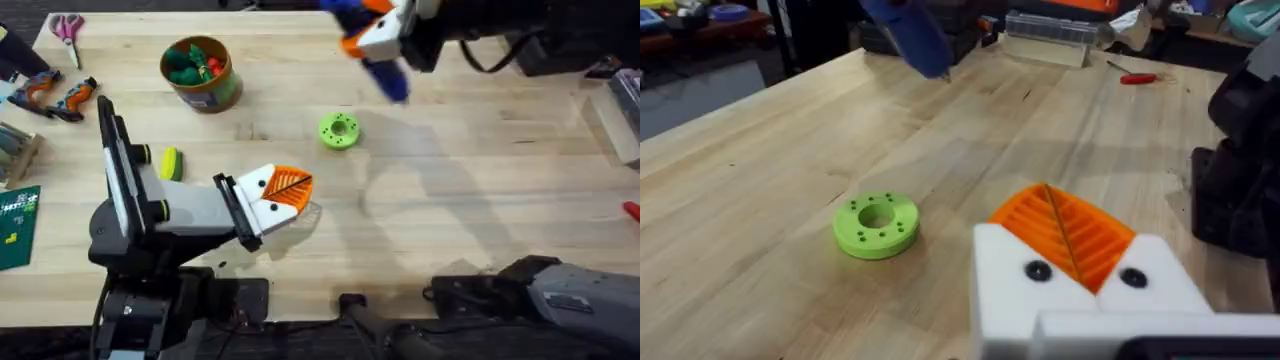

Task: Pick up the gripper from the table and insert it into the empty holder that is missing its gripper. Then pick up a screw, insert it into the mounting hole, and use the screwdriver to tighten it. Finally, clean up the table by picking up the vegetable and placing it into the bucket.

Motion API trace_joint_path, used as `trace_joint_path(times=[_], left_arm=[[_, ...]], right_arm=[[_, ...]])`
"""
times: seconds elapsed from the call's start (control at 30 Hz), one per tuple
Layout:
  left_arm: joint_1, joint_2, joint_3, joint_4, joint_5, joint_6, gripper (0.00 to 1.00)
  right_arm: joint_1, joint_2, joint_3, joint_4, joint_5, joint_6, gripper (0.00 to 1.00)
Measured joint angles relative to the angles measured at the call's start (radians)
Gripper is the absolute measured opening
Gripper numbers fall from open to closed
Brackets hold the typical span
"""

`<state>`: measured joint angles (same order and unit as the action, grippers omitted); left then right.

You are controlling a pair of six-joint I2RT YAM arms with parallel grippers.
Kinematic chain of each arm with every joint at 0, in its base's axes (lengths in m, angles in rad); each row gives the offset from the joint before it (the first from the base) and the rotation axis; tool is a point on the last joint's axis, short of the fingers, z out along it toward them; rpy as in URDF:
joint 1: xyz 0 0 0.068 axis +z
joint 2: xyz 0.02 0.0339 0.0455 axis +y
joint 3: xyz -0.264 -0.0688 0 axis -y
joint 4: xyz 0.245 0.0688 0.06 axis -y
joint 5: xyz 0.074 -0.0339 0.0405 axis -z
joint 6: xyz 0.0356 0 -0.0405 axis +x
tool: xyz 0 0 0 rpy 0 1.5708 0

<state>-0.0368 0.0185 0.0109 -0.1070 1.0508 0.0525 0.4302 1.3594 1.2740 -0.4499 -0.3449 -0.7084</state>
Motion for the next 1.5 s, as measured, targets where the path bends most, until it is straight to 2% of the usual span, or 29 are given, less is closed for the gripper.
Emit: trace_joint_path(times=[0.17,0.27,0.37,0.73,1.07,1.23,1.3,1.4,1.43,1.5], left_arm=[[0.000,0.000,0.000,0.000,0.000,0.000,0.004],[0.000,0.000,0.000,0.000,0.000,0.000,0.004],[0.000,0.000,0.000,0.000,0.000,0.000,0.004],[0.000,0.000,0.000,0.000,0.000,0.000,0.004],[0.000,0.000,0.000,0.000,0.000,0.000,0.004],[0.000,0.000,0.000,0.000,0.000,0.000,0.004],[0.000,0.000,0.000,0.000,0.000,0.000,0.004],[0.000,0.000,0.000,0.000,0.000,0.000,0.004],[0.000,0.000,0.000,0.000,0.000,0.000,0.004],[0.000,0.000,0.000,0.000,0.000,0.000,0.004]], right_arm=[[-0.080,0.087,0.006,0.004,0.133,-0.286,0.027],[-0.116,0.156,0.006,0.009,0.165,-0.453,0.027],[-0.148,0.219,0.006,0.021,0.180,-0.555,0.027],[-0.217,0.403,0.006,0.048,0.230,-0.728,0.027],[-0.220,0.507,0.006,0.049,0.282,-0.766,0.040],[-0.220,0.508,0.006,0.016,0.292,-0.774,0.287],[-0.220,0.508,0.008,0.007,0.296,-0.780,0.497],[-0.220,0.508,0.012,0.006,0.299,-0.778,0.924],[-0.220,0.508,0.015,0.006,0.299,-0.771,0.974],[-0.220,0.508,0.018,-0.006,0.299,-0.752,0.989]])
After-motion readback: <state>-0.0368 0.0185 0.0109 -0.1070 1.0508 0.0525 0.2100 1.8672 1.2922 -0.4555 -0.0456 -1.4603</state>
